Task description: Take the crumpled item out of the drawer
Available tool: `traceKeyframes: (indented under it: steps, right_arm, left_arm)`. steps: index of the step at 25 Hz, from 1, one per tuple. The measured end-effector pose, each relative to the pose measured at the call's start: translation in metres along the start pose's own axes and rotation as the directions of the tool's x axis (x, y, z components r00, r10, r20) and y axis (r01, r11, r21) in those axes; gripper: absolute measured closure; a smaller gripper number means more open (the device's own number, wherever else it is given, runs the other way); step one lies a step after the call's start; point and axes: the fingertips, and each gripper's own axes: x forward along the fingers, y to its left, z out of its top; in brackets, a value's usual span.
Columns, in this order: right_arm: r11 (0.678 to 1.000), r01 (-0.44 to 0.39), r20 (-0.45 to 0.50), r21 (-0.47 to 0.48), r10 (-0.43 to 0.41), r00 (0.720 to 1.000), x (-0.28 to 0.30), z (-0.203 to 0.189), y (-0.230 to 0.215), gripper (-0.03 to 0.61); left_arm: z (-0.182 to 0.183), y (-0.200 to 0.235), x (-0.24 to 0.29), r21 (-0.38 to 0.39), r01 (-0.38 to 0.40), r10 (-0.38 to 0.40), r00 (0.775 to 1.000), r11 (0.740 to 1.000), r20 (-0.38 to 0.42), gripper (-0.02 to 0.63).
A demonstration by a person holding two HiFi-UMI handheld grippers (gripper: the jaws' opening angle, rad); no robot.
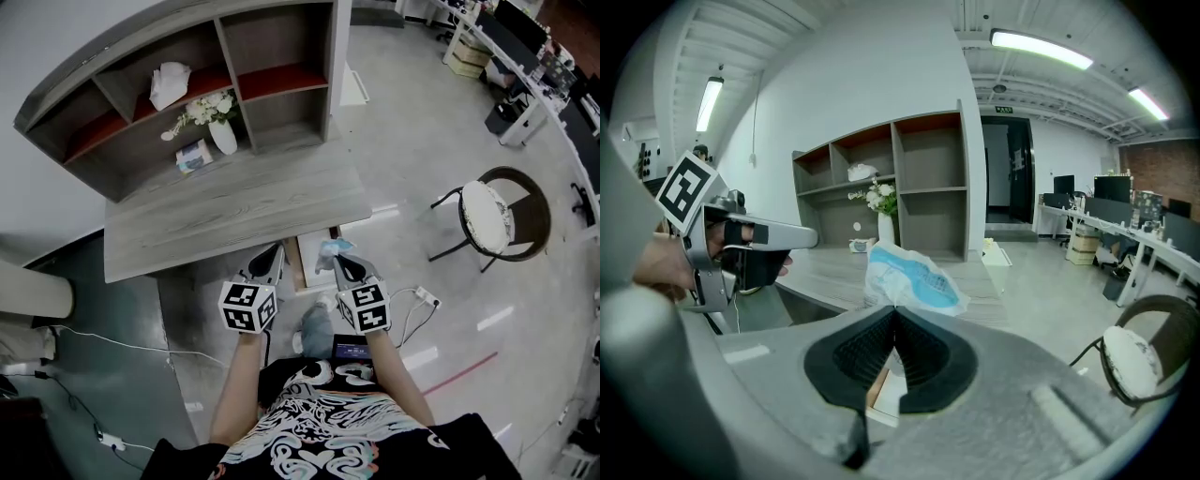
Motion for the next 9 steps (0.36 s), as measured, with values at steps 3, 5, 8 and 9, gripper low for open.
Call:
traceKeyframes:
  steps: [3,5,8,9]
  right_arm:
    - [1.000,0.003,-0.002,-0.005,-0.003,1.000,-0.0008,-0.0007,-0.0007,0.572]
    - [1.000,-0.002,0.003,0.004,0.002,1.000,-0.0009,0.0001,-0.0002,0.571]
    - [1.000,-0.007,0.009,0.005,0.007,1.000,0.0004,0.0021,0.0007,0.572]
    - [1.000,-0.008,0.010,0.005,0.008,1.000,0.0010,0.0025,0.0009,0.571]
  left_arm:
    - [-0.0005,-0.0006,0.0009,0.000,0.004,-0.004,1.000,1.000,-0.003,0.614]
    - [-0.0006,0.0003,0.0012,-0.001,0.005,-0.005,1.000,1.000,-0.002,0.614]
    - [0.0002,0.0029,0.0016,-0.003,0.003,-0.003,1.000,1.000,0.001,0.614]
    - [0.0005,0.0037,0.0017,-0.003,0.003,-0.003,1.000,1.000,0.001,0.614]
